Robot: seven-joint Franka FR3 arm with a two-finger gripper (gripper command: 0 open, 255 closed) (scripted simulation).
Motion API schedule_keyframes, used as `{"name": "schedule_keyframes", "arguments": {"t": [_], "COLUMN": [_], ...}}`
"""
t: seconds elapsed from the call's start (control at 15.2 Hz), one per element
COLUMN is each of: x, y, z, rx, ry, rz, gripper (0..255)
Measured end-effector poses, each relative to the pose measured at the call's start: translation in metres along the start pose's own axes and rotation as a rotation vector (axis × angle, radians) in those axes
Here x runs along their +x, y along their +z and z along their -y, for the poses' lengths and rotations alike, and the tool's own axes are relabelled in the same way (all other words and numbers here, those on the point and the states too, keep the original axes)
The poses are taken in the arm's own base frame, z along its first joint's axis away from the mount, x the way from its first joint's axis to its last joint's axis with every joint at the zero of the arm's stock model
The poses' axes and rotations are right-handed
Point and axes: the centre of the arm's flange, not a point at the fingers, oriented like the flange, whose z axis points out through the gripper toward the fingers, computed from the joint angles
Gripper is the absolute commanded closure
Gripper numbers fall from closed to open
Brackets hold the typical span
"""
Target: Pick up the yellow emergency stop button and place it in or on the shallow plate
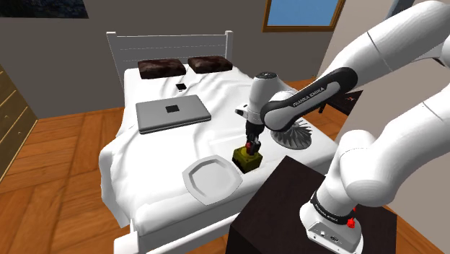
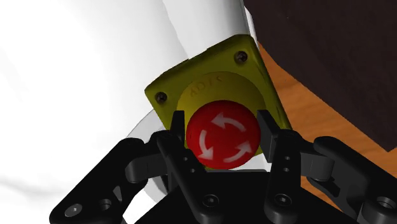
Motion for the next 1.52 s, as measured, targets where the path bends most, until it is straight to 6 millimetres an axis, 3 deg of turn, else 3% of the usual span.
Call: {"name": "schedule_keyframes", "arguments": {"t": [0.79,0.99,1.52], "x": [0.154,0.164,0.164], "y": [-0.034,-0.024,0.018], "z": [-0.003,-0.004,-0.002], "rx": [0.0,0.001,0.001], "ry": [0.0,0.0,0.001], "rz": [0.0,0.0,0.0], "gripper": [255,255,255]}}
